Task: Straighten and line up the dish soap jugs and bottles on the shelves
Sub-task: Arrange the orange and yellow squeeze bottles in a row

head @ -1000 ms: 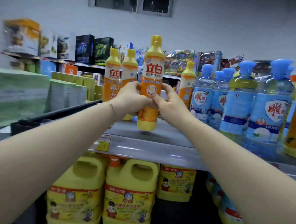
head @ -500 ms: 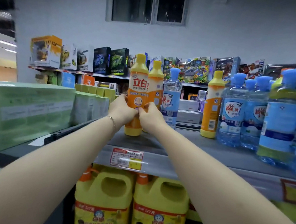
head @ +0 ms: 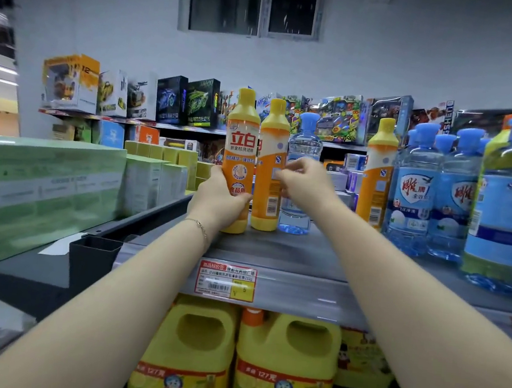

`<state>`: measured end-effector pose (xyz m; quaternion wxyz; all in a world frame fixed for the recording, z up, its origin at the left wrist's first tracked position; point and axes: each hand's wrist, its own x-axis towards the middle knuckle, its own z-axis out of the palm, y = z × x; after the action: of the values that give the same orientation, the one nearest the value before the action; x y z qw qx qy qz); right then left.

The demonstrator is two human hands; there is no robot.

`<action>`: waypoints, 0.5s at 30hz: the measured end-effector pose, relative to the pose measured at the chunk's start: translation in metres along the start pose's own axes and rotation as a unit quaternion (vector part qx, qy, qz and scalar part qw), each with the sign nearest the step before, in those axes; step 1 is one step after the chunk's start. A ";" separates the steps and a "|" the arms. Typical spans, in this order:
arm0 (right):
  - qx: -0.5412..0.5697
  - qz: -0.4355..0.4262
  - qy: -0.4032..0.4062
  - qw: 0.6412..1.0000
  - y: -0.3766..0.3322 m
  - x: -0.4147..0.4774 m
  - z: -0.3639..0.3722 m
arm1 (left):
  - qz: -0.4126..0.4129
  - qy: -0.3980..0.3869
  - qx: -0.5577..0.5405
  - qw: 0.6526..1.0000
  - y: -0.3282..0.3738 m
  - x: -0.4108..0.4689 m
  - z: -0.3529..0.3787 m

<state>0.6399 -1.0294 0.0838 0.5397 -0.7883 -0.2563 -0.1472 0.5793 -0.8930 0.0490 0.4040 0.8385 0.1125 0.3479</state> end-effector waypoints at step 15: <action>0.023 0.118 -0.015 0.993 0.039 0.016 -0.004 | 0.009 0.005 0.012 1.000 -0.004 0.004 0.004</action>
<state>0.6752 -1.0402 0.0638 0.5676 -0.8025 -0.1725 -0.0645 0.5854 -0.8908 0.0463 0.3901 0.8427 0.1111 0.3541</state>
